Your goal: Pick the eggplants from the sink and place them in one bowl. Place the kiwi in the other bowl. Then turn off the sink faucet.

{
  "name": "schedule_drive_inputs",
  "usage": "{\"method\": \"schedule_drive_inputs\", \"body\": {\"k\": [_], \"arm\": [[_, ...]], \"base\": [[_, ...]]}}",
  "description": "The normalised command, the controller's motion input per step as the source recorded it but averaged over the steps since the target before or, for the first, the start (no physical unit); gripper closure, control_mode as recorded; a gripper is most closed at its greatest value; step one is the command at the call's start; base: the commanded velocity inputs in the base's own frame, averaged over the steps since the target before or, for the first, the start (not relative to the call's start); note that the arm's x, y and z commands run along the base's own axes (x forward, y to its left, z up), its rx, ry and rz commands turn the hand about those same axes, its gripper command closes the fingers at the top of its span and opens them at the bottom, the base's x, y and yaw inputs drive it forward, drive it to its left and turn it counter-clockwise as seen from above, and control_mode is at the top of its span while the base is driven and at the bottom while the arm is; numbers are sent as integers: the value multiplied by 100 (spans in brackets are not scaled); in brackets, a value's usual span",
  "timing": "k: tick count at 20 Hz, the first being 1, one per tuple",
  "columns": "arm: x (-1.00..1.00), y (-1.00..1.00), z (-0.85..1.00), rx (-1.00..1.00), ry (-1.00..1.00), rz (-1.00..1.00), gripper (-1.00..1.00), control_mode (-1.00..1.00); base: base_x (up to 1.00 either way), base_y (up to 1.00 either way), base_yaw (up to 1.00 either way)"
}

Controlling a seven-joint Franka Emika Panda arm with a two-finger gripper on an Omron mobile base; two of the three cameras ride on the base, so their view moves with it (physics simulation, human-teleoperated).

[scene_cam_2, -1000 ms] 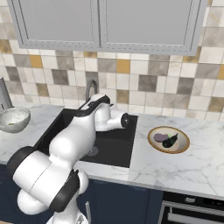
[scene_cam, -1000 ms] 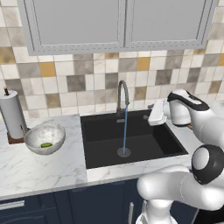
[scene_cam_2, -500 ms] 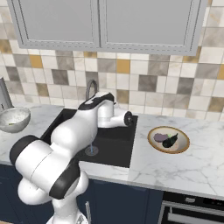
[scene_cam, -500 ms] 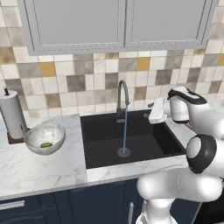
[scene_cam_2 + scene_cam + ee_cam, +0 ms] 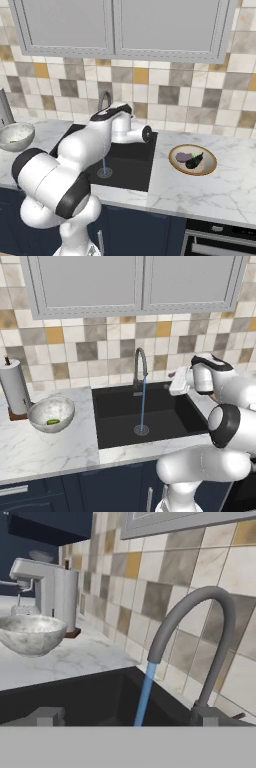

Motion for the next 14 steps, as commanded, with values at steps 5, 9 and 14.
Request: {"method": "schedule_drive_inputs", "body": {"k": [5,9,14], "arm": [[33,-11,-3,0,0,0,-100,-100],[26,-17,-16,0,0,0,-100,-100],[25,-5,-18,0,0,0,-100,-100]], "base": [[0,0,0],[0,0,0],[0,0,0]]}}
